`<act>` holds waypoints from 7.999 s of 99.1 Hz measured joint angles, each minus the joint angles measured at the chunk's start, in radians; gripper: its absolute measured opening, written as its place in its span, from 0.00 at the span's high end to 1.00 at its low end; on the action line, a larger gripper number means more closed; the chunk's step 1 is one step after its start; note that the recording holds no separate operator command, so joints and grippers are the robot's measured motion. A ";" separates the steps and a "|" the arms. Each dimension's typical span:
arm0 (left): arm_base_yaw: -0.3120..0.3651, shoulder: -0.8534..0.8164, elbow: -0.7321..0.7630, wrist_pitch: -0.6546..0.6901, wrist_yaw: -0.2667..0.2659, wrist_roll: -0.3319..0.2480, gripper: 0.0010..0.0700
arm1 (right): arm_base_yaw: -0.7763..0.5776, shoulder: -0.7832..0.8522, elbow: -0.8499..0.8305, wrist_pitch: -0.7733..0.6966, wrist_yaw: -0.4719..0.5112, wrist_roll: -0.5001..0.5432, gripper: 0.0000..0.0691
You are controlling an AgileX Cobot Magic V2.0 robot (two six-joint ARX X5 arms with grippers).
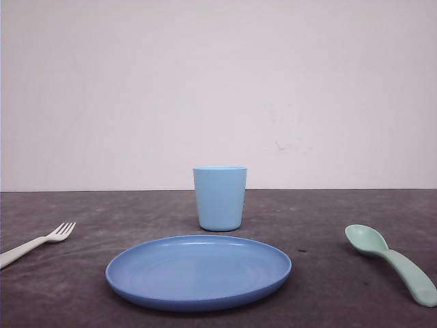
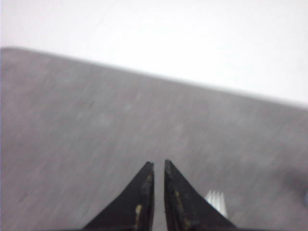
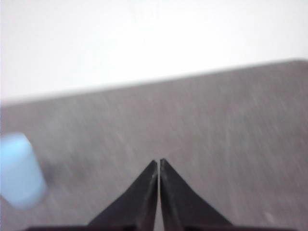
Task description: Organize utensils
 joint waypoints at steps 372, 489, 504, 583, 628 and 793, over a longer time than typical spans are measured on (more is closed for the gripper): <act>-0.316 1.550 0.791 -0.439 -0.041 0.076 0.51 | 0.010 0.885 0.708 -0.700 0.023 -0.167 0.02; -0.387 1.312 0.791 -0.049 0.214 0.056 0.95 | 0.010 0.885 0.708 -0.713 0.024 -0.167 0.02; -0.427 1.302 0.791 0.173 0.279 0.055 0.95 | 0.010 0.885 0.708 -0.713 0.024 -0.167 0.02; -0.511 1.677 0.791 0.866 0.283 0.056 0.95 | 0.010 0.885 0.708 -0.724 0.024 -0.167 0.02; -0.511 1.881 0.791 0.978 0.282 0.104 0.95 | 0.010 0.885 0.708 -0.744 0.024 -0.167 0.02; -0.228 0.765 0.695 -0.253 0.063 0.125 0.67 | 0.344 1.007 0.623 -0.576 0.080 0.028 0.02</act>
